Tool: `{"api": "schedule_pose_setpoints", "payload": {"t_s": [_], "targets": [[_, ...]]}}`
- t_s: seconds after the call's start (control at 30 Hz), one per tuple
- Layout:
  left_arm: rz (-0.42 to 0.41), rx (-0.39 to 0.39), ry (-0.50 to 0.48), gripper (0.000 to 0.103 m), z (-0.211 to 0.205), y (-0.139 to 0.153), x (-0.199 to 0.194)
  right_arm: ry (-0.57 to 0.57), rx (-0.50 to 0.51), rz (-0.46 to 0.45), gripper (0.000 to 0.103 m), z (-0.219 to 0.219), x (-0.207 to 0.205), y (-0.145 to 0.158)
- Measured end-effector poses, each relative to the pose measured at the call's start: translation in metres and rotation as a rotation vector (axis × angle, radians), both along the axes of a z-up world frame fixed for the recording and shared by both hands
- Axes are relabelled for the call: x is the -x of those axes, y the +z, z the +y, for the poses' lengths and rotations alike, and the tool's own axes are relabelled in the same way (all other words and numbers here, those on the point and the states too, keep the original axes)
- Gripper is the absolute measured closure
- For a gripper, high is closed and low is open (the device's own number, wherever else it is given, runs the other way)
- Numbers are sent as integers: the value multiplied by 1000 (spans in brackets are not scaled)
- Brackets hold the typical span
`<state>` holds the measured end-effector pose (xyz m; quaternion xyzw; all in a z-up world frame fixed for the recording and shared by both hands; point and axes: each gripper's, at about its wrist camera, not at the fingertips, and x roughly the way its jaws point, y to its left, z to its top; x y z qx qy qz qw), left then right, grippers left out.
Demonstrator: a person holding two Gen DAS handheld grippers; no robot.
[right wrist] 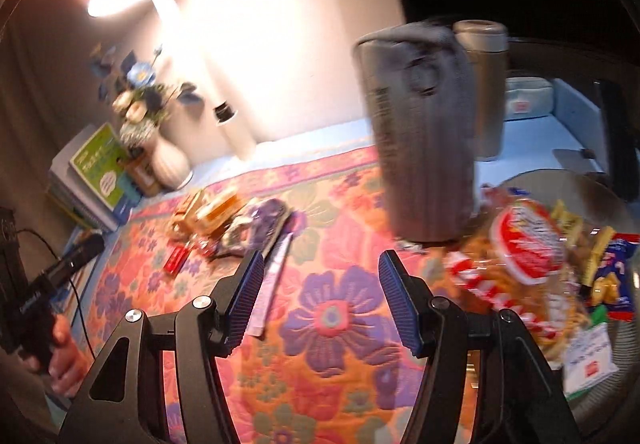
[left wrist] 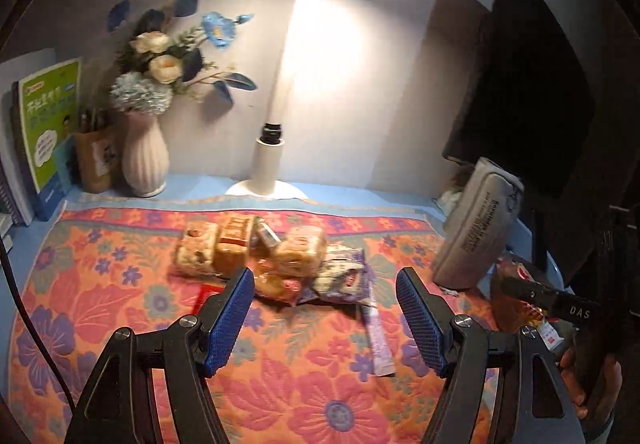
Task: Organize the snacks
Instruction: 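Move both tools back to the snacks on the bedspread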
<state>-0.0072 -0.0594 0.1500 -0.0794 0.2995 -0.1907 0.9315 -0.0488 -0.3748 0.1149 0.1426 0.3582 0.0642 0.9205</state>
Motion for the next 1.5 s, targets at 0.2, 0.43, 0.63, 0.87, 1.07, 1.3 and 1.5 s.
{"api": "schedule_pose_setpoints", "payload": {"t_s": [0.2, 0.43, 0.63, 0.87, 1.07, 1.3, 1.5], "targets": [[43, 34, 109, 32, 61, -23, -19, 84, 51, 37, 44, 52, -24, -20], [147, -18, 132, 32, 69, -69, -51, 133, 65, 106, 44, 84, -48, -52], [230, -97, 117, 32, 49, -102, -86, 128, 59, 171, 44, 88, -69, -81], [278, -125, 112, 32, 33, -128, -108, 106, 106, 206, 48, 94, -83, -101], [278, -171, 109, 35, 25, -132, -114, 82, 186, 180, 51, 105, -87, -104], [261, -240, 120, 55, 17, -134, -114, 64, 287, 162, 61, 116, -86, -108], [221, -274, 91, 68, 10, -133, -106, 62, 303, 162, 74, 113, -82, -108]]}}
